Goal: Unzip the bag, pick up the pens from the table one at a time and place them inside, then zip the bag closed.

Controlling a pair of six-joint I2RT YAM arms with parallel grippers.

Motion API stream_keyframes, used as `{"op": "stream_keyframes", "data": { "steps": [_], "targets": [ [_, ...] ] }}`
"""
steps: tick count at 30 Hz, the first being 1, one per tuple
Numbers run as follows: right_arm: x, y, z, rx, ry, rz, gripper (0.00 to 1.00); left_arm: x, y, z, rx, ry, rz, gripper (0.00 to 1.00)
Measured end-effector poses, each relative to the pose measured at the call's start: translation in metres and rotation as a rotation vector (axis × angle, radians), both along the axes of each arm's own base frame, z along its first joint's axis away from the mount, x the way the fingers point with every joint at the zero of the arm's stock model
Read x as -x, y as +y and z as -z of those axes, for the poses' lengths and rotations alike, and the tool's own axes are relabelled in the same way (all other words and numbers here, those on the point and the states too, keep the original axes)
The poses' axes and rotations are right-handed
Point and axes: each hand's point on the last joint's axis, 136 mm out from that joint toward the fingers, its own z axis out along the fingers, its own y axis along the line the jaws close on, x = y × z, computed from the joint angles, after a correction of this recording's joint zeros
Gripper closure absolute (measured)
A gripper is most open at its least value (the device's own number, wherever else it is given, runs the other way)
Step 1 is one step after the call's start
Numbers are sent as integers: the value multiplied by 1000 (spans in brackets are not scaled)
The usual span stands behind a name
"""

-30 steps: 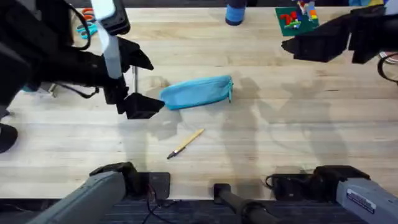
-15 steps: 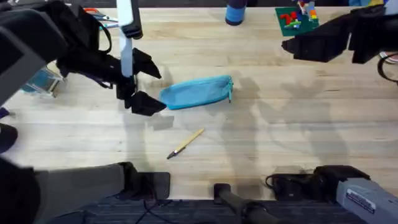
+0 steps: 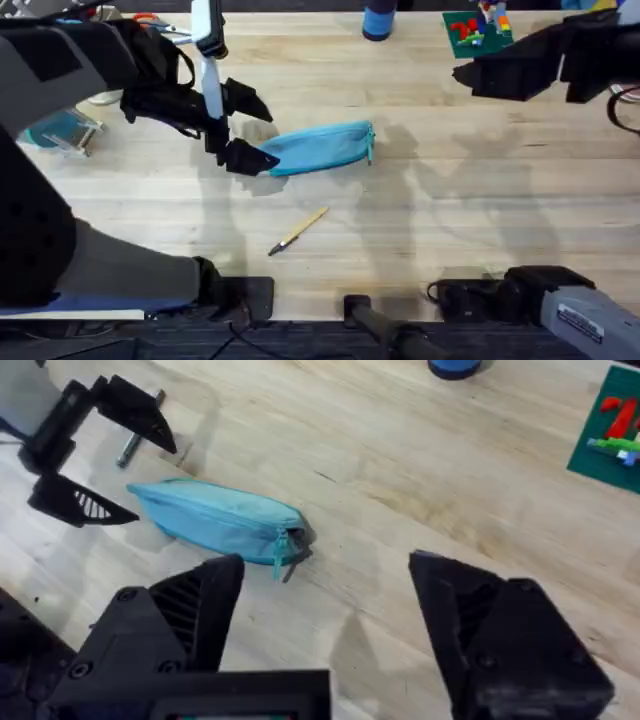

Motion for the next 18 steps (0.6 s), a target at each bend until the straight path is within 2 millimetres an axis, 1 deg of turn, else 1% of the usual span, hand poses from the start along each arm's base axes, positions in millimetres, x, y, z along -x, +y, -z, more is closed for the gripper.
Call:
{"op": "stream_keyframes", "data": {
  "steps": [4,8,13,18],
  "targets": [
    [0,0,0,0,0,0,6,2,-3,-1,10,7,4,6],
    [0,0,0,0,1,0,6,3,-9,-2,18,7,25,6],
    [0,0,0,0,1,0,6,5,-17,3,18,21,55,6],
    [0,0,0,0,1,0,6,6,-20,6,5,25,70,6]
  ]
}}
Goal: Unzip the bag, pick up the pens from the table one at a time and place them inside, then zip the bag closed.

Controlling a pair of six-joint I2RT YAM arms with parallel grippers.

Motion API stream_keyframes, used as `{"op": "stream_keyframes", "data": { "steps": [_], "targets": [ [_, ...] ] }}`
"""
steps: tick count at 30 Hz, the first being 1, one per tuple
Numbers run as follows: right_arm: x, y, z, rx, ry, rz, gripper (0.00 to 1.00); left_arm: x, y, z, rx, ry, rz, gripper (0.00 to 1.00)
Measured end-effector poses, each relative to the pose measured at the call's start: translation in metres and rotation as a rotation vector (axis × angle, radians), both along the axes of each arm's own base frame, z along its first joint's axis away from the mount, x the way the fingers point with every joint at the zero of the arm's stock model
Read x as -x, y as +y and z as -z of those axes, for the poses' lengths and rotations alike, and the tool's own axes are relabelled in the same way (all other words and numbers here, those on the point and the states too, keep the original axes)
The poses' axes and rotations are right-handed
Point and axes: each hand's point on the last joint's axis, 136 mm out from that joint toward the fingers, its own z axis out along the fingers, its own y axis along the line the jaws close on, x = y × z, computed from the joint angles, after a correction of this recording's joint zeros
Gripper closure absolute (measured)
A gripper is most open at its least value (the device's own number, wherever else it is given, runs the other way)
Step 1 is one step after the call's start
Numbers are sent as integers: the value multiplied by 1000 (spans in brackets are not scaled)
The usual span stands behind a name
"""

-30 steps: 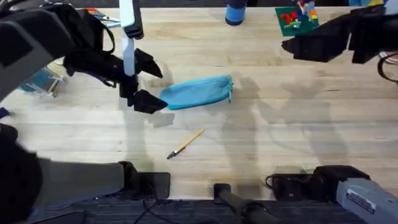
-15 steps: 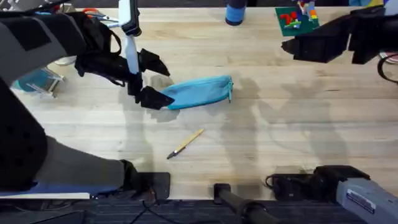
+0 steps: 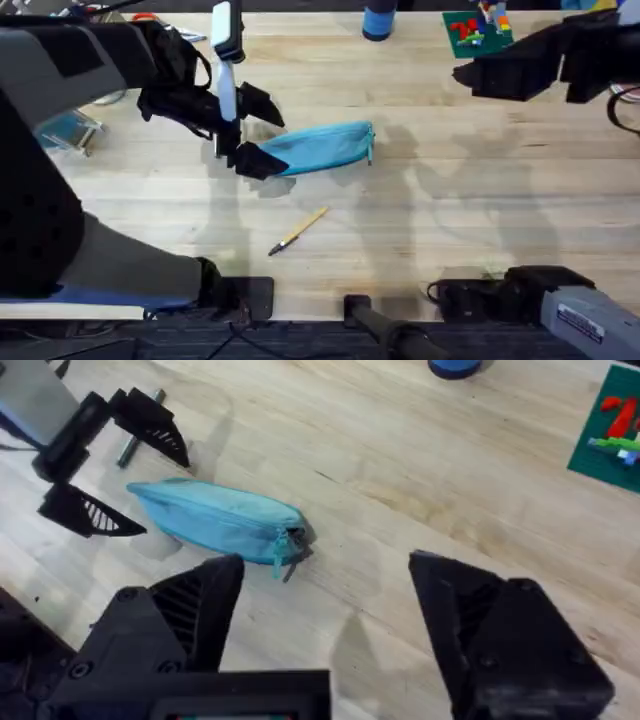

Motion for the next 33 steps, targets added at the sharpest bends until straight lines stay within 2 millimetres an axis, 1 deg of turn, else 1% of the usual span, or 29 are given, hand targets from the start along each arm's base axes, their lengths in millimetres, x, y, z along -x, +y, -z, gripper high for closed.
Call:
{"op": "stream_keyframes", "data": {
  "steps": [2,3,4,5,8,9,11,18,23,28,33],
  "targets": [
    [0,0,0,0,0,0,6,0,0,1,-4,1,0,22],
    [0,0,0,0,0,0,6,0,1,1,-4,1,0,110],
    [0,0,0,0,0,0,6,0,1,1,-7,0,0,215],
    [0,0,0,0,0,0,6,0,1,1,-8,-3,1,384],
    [0,0,0,0,0,0,6,-1,1,1,-9,-5,3,834],
    [0,0,0,0,0,0,6,-1,1,1,-9,-10,5,924],
    [0,0,0,0,0,0,6,-1,1,1,-11,-9,5,953],
    [1,2,-1,-15,5,-3,6,-1,1,2,-12,-9,5,961],
    [7,15,-6,-133,55,-14,6,-1,1,2,-12,-9,5,960],
    [16,27,-7,-258,166,16,6,-1,1,2,-12,-11,5,959],
    [25,43,-8,-325,239,13,5,-1,1,2,-12,-10,5,959]
  ]
}}
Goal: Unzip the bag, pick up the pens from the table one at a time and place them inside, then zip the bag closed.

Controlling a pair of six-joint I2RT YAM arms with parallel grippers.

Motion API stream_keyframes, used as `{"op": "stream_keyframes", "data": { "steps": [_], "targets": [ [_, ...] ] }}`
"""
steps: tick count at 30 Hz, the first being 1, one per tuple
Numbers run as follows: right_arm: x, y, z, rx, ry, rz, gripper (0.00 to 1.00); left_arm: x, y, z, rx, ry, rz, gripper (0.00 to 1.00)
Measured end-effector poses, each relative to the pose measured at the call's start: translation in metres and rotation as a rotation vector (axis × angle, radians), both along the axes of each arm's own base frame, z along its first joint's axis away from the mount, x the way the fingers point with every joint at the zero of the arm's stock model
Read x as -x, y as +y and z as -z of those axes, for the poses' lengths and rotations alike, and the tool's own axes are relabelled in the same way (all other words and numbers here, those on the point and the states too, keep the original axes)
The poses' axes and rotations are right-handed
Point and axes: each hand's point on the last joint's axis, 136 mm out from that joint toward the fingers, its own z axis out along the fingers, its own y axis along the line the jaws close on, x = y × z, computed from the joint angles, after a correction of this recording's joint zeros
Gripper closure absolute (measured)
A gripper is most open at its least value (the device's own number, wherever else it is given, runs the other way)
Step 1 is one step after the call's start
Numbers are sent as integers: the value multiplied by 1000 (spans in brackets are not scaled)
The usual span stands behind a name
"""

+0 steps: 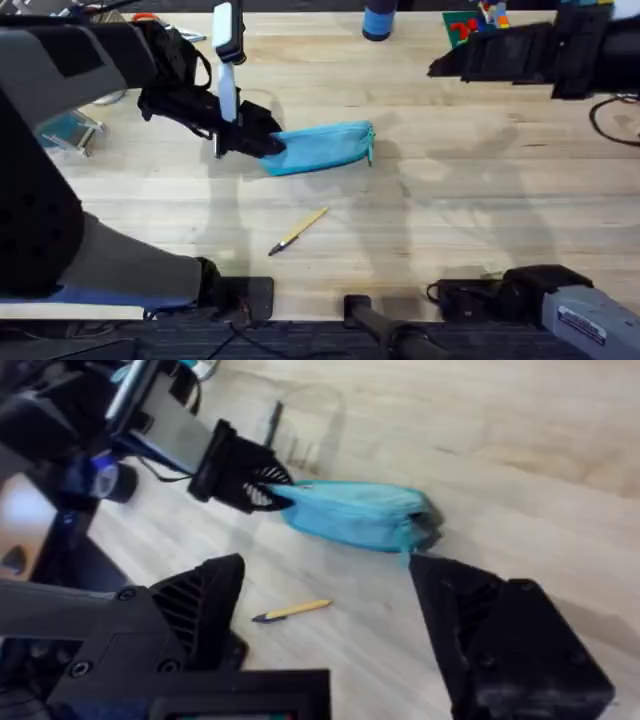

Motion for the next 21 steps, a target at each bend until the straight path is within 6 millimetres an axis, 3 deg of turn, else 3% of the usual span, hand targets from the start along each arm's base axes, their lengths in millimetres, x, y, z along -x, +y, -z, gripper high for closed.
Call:
{"op": "stream_keyframes", "data": {
  "steps": [4,12,21],
  "targets": [
    [4,7,4,4,39,10,5,0,0,0,0,0,0,959],
    [-5,-12,24,129,103,201,4,0,0,0,0,0,0,959],
    [-5,-11,28,183,99,234,4,0,0,0,0,0,0,959]
  ]
}}
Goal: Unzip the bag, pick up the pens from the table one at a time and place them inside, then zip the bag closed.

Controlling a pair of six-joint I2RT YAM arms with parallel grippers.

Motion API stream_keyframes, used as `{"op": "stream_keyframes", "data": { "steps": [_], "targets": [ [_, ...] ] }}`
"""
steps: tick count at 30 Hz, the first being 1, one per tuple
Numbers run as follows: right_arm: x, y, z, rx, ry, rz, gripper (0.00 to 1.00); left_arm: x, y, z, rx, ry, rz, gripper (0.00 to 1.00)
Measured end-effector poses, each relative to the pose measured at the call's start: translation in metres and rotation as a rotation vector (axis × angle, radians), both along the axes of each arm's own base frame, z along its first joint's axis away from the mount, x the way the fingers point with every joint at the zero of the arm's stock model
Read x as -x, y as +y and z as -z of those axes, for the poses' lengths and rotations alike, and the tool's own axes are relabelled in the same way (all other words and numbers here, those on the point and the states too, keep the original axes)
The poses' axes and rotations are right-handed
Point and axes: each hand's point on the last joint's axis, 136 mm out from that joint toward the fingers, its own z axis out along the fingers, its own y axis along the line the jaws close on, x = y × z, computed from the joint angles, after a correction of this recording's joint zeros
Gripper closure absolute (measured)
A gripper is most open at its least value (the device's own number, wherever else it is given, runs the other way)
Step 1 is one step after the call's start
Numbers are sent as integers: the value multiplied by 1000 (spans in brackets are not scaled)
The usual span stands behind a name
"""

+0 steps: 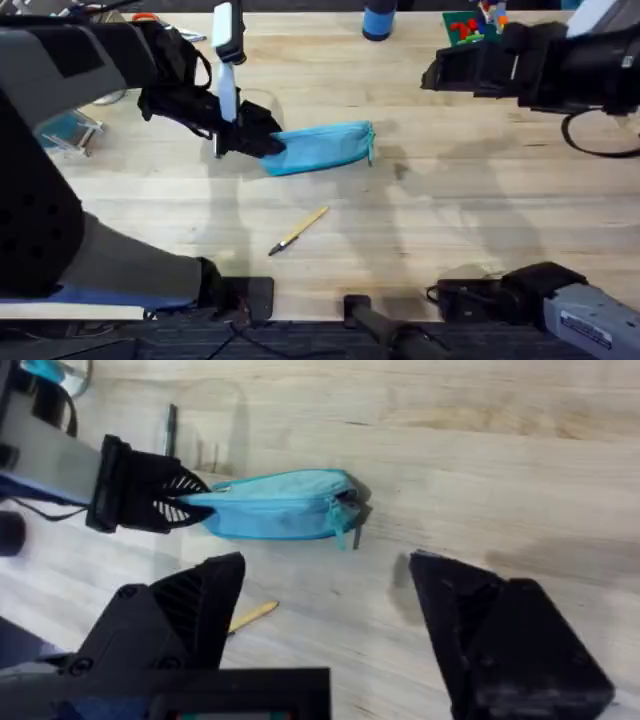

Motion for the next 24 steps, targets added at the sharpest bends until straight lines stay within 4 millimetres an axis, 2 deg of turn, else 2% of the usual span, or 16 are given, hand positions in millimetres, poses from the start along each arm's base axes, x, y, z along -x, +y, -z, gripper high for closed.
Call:
{"op": "stream_keyframes", "data": {
  "steps": [13,24],
  "targets": [
    [-1,-2,3,11,14,14,3,0,0,0,0,0,0,959],
    [-14,1,34,39,131,18,4,0,0,0,0,0,0,959]
  ]
}}
